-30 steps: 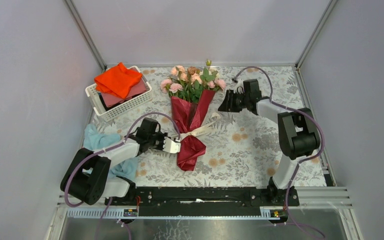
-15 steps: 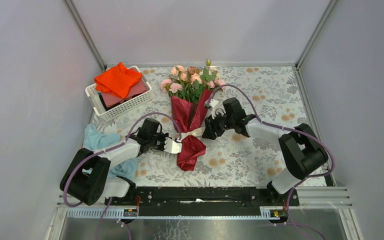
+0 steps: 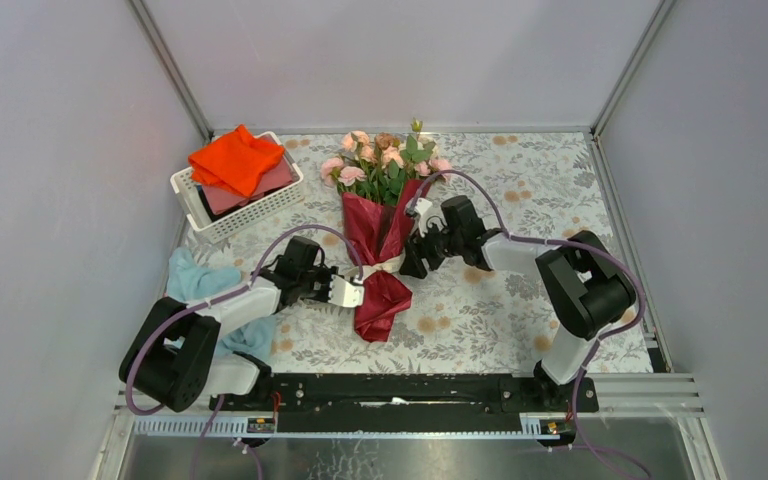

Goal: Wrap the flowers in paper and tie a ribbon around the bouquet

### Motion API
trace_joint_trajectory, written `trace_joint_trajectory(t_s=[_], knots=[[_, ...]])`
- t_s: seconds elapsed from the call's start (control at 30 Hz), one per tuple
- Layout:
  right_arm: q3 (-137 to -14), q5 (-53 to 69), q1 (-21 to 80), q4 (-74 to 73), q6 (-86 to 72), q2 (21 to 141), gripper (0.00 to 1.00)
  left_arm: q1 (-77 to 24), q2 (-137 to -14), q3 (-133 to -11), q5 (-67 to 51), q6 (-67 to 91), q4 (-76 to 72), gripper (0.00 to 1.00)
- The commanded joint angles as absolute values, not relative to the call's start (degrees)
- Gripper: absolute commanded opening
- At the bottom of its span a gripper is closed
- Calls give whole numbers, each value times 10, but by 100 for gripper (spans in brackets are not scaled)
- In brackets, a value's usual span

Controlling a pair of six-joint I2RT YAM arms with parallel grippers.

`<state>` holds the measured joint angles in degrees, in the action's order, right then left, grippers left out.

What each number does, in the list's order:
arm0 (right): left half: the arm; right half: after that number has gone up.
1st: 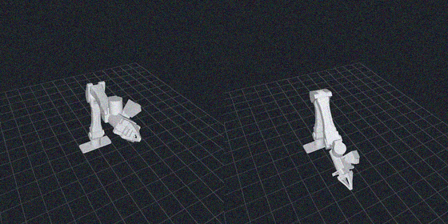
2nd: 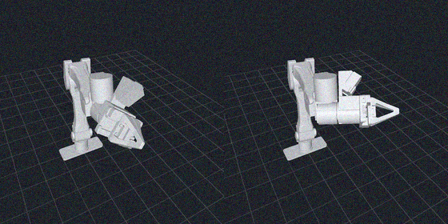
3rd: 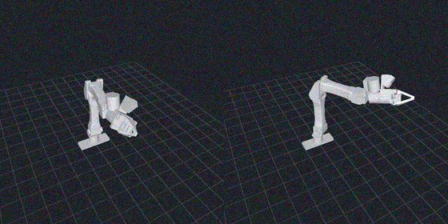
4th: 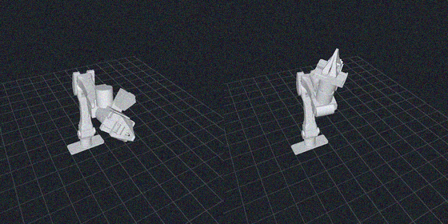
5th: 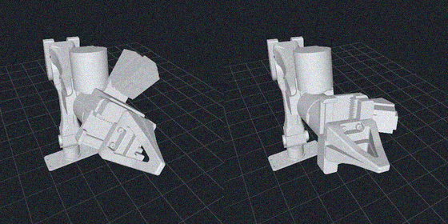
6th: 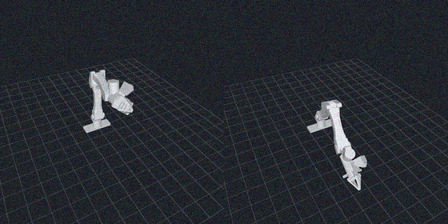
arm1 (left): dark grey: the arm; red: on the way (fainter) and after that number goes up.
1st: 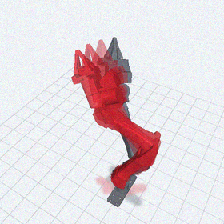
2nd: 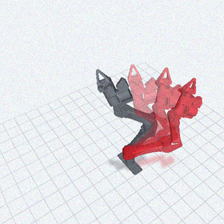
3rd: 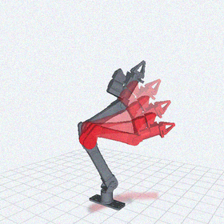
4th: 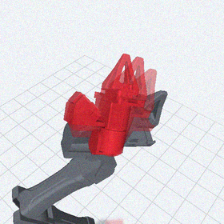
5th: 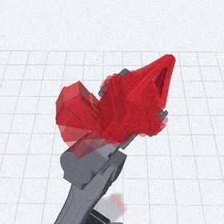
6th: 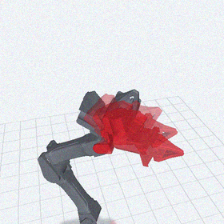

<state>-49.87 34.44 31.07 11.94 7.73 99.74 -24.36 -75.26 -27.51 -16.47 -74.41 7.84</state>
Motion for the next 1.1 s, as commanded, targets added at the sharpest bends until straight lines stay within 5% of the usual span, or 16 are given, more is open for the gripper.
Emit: trace_joint_trajectory(t_s=[0.0,0.63,0.7,0.87,1.07], knots=[[-529,328,309,156,94,1011,69,-247,-748,-277,-165,-742,92,0],[-519,295,334,232,64,1050,63,-247,-750,-277,-165,-739,92,0],[-503,286,334,264,49,1046,56,-247,-750,-278,-165,-738,93,0],[-477,263,334,278,43,1012,18,-247,-750,-279,-167,-736,93,0],[-469,265,334,203,52,973,8,-247,-749,-279,-170,-736,92,0]])
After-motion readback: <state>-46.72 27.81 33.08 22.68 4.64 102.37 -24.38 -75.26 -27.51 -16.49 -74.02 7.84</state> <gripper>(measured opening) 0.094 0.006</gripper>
